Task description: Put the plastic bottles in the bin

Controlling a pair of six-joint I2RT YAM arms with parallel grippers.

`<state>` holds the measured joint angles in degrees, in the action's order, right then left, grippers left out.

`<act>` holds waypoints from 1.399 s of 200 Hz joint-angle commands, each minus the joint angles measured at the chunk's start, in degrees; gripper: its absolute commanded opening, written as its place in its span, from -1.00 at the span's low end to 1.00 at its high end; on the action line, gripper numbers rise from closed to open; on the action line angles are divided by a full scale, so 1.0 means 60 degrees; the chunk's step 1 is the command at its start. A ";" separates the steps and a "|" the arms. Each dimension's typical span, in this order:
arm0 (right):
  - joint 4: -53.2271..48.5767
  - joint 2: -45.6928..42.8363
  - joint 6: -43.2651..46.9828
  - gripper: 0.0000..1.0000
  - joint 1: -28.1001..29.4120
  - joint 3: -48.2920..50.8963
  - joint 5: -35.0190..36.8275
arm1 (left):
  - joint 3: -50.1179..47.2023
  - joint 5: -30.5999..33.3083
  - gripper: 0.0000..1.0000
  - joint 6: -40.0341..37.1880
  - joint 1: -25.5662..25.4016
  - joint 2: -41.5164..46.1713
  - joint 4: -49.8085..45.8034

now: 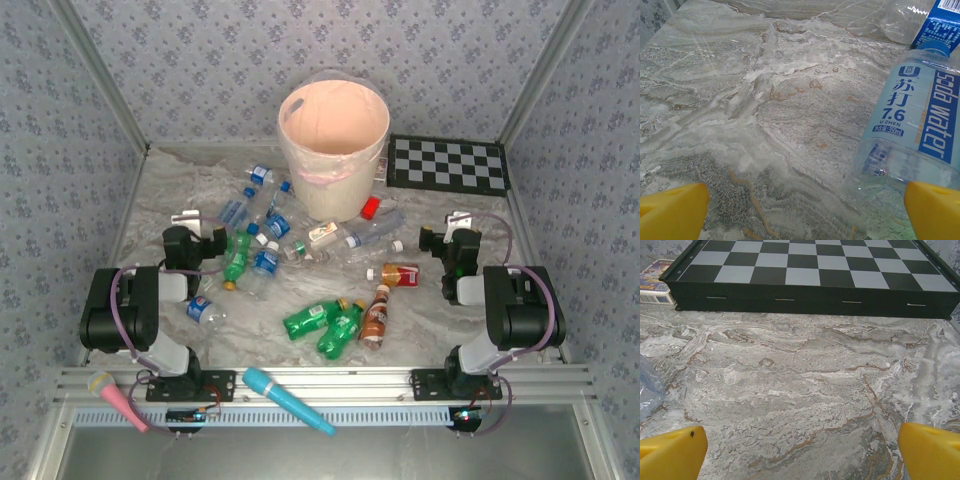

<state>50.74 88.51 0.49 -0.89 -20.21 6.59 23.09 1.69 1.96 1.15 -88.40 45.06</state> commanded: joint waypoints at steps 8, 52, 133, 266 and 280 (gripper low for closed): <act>-0.0064 -0.0103 0.0034 0.99 -0.0028 -0.0188 -0.0029 | 0.0112 -0.0233 0.99 -0.0024 0.0087 0.0083 0.0195; 0.0068 -0.0103 0.0119 0.99 0.0097 -0.0128 0.0155 | 0.1117 0.0189 1.00 0.0372 0.0316 0.0812 -0.2121; -0.1453 -0.2777 0.0585 0.99 0.1636 0.0162 0.2615 | 0.4447 0.3156 0.99 0.3599 0.0595 0.3181 -0.9234; -1.0770 -0.8409 -0.5699 0.99 0.0074 -0.2369 -0.1201 | 0.3823 0.2247 0.99 0.5445 -0.3579 0.6406 -1.0828; -1.1426 -0.8369 -0.5819 0.99 0.0204 -0.2659 -0.1575 | 0.3499 0.2434 0.99 0.5487 -0.4475 0.6647 -1.0697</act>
<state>-6.74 38.50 -30.17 -0.36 -32.38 3.68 46.72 12.25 33.78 -19.07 -50.92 -20.32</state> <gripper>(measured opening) 0.996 0.997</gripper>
